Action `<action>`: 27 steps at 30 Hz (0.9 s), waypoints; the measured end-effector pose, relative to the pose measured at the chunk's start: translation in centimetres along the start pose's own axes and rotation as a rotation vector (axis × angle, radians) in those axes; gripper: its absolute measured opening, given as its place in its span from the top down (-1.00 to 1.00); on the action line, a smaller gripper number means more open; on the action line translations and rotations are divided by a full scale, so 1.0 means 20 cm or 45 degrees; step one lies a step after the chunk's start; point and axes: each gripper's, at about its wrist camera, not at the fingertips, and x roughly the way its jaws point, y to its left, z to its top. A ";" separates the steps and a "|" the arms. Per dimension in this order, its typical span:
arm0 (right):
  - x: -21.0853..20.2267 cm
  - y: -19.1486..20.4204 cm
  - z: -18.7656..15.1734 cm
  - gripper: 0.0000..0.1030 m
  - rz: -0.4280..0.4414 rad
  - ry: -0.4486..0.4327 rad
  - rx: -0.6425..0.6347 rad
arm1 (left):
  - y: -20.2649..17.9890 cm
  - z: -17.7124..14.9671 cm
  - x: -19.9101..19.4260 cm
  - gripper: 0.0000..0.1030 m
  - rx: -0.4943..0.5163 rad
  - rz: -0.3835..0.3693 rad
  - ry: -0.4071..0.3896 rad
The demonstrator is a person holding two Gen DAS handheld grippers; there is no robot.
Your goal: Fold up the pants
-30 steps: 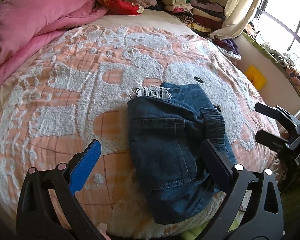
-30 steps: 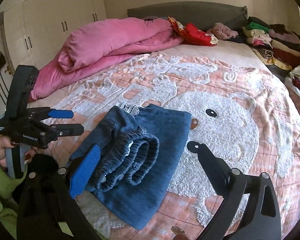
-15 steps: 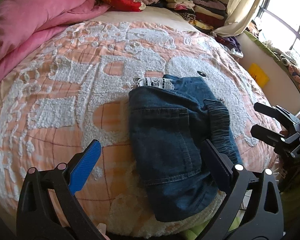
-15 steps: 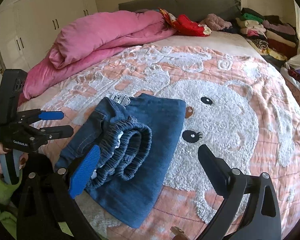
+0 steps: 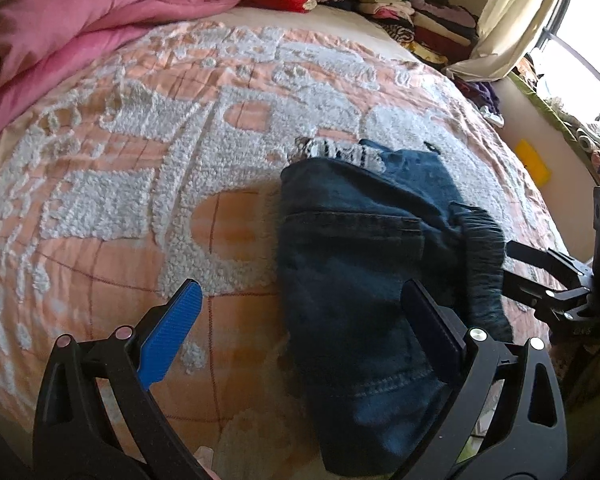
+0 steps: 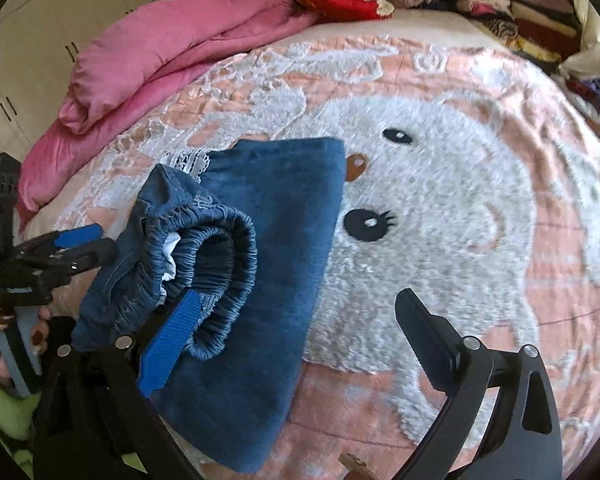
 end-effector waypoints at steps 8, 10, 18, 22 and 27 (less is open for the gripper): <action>0.10 -0.01 0.01 -0.47 0.167 0.054 0.071 | 0.00 0.00 0.11 -0.81 -0.032 -0.059 0.043; 0.10 0.00 0.01 -0.44 0.191 0.054 0.057 | -0.02 0.00 0.12 -0.81 -0.025 -0.076 0.047; 0.14 -0.01 0.02 -0.44 0.228 0.042 0.038 | -0.09 0.02 0.15 -0.55 0.014 -0.153 0.047; 0.13 0.01 0.03 -0.02 0.270 0.016 0.005 | -0.11 0.02 0.14 -0.23 0.020 -0.173 0.046; 0.08 0.08 0.08 0.27 0.315 -0.028 -0.056 | -0.12 0.07 0.09 -0.02 0.006 -0.188 0.023</action>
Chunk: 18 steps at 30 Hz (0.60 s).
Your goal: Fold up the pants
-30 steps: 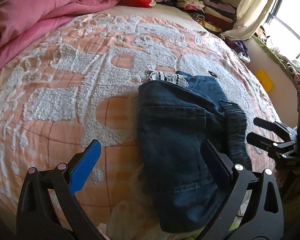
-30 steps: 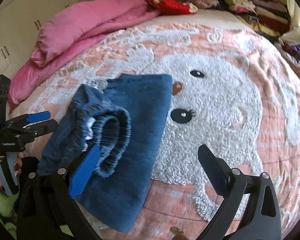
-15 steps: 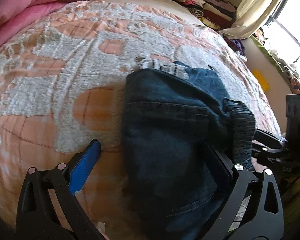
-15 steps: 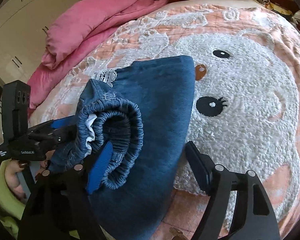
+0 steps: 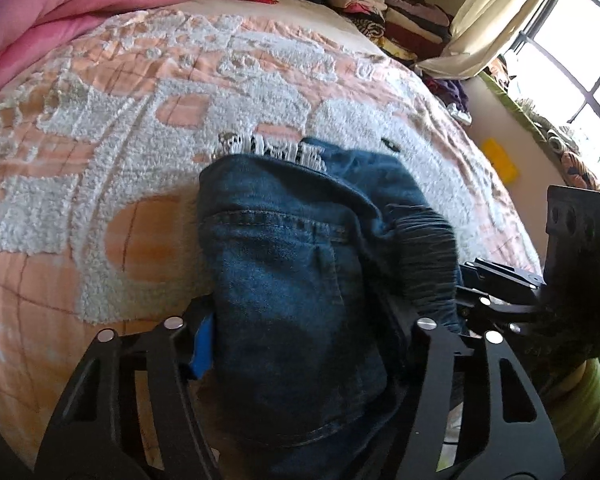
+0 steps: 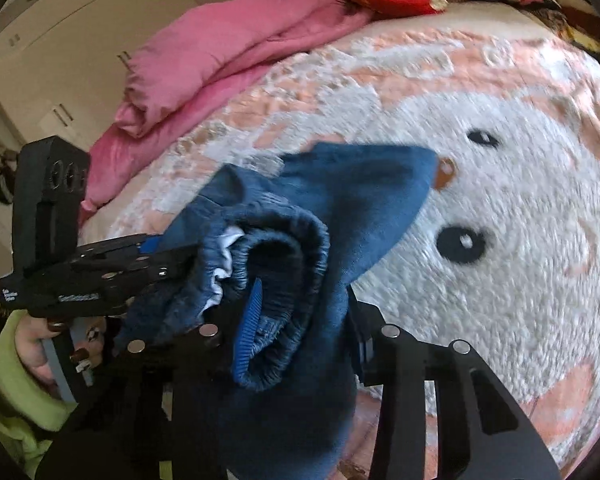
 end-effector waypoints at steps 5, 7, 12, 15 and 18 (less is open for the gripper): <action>-0.03 0.07 0.10 0.27 0.001 -0.041 -0.079 | 0.01 0.08 -0.05 0.00 -0.006 -0.004 -0.039; -0.03 0.08 0.15 0.27 -0.007 -0.060 -0.104 | 0.01 0.12 -0.06 0.00 -0.005 0.002 -0.056; -0.02 0.09 0.24 0.27 -0.014 -0.098 -0.135 | 0.02 0.20 -0.09 0.00 0.006 0.024 -0.092; 0.00 0.07 0.28 0.27 -0.020 -0.107 -0.136 | 0.03 0.25 -0.09 0.00 0.006 0.034 -0.106; 0.02 0.07 0.31 0.27 -0.028 -0.101 -0.141 | 0.03 0.30 -0.08 0.00 0.021 0.054 -0.108</action>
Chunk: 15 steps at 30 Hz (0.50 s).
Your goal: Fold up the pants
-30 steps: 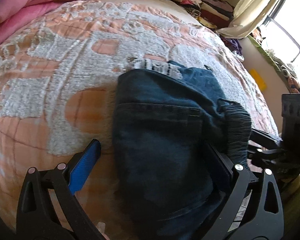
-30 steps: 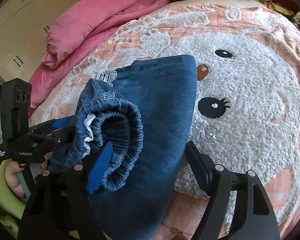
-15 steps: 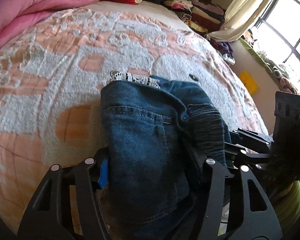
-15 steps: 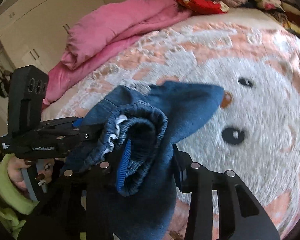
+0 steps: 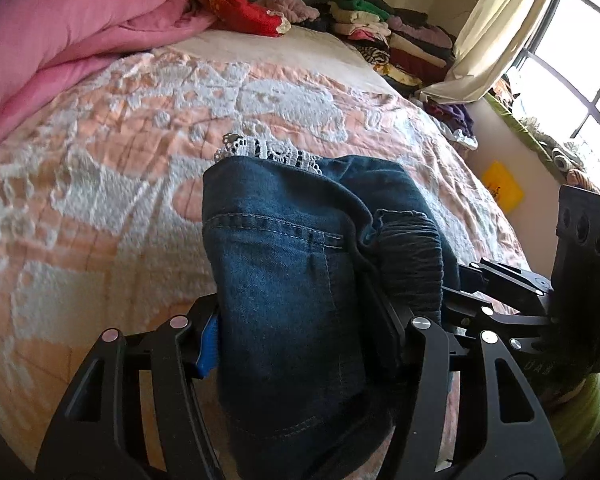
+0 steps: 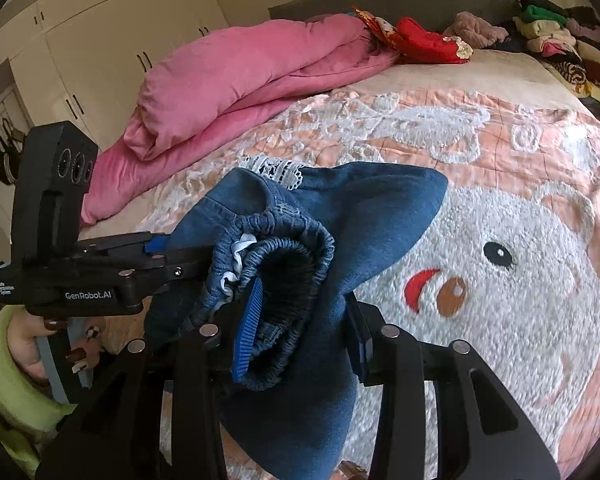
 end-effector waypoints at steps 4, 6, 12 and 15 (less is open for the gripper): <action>0.02 -0.02 0.03 0.26 -0.012 0.001 0.000 | 0.01 0.03 0.02 0.00 0.004 0.006 -0.003; 0.04 -0.04 0.03 0.27 -0.018 0.007 0.004 | 0.01 0.04 0.04 0.00 0.002 0.011 -0.001; 0.10 -0.08 0.01 0.24 -0.045 0.056 0.049 | 0.02 0.02 0.11 -0.12 0.017 0.042 0.036; 0.11 -0.10 -0.01 0.10 -0.074 0.067 0.066 | 0.04 0.00 0.13 -0.25 0.008 0.051 0.054</action>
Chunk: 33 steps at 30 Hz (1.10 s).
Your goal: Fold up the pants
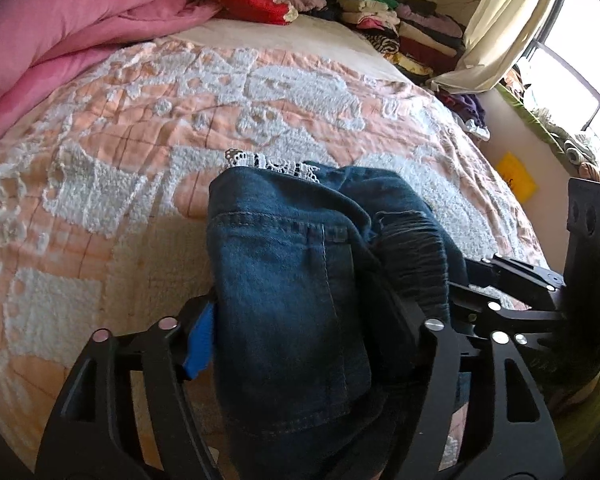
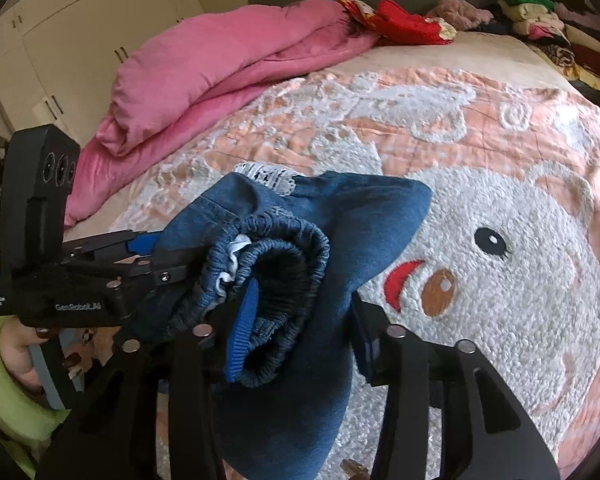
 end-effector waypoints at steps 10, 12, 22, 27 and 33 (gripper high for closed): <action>0.07 -0.05 -0.07 -0.38 -0.211 0.094 -0.001 | 0.09 -0.06 0.12 -0.52 -0.035 0.037 0.082; 0.08 -0.06 -0.08 -0.42 -0.229 0.115 0.015 | 0.10 -0.07 0.13 -0.53 -0.055 0.021 0.092; 0.01 -0.04 -0.08 -0.58 -0.269 0.072 0.014 | 0.11 -0.09 0.04 -0.61 -0.072 0.030 0.036; -0.08 -0.02 -0.07 -0.76 -0.272 0.015 0.025 | 0.12 -0.08 -0.04 -0.77 -0.072 0.041 -0.007; -0.18 0.03 -0.06 -0.76 -0.282 -0.050 0.020 | 0.10 -0.09 -0.15 -0.81 -0.067 0.055 -0.056</action>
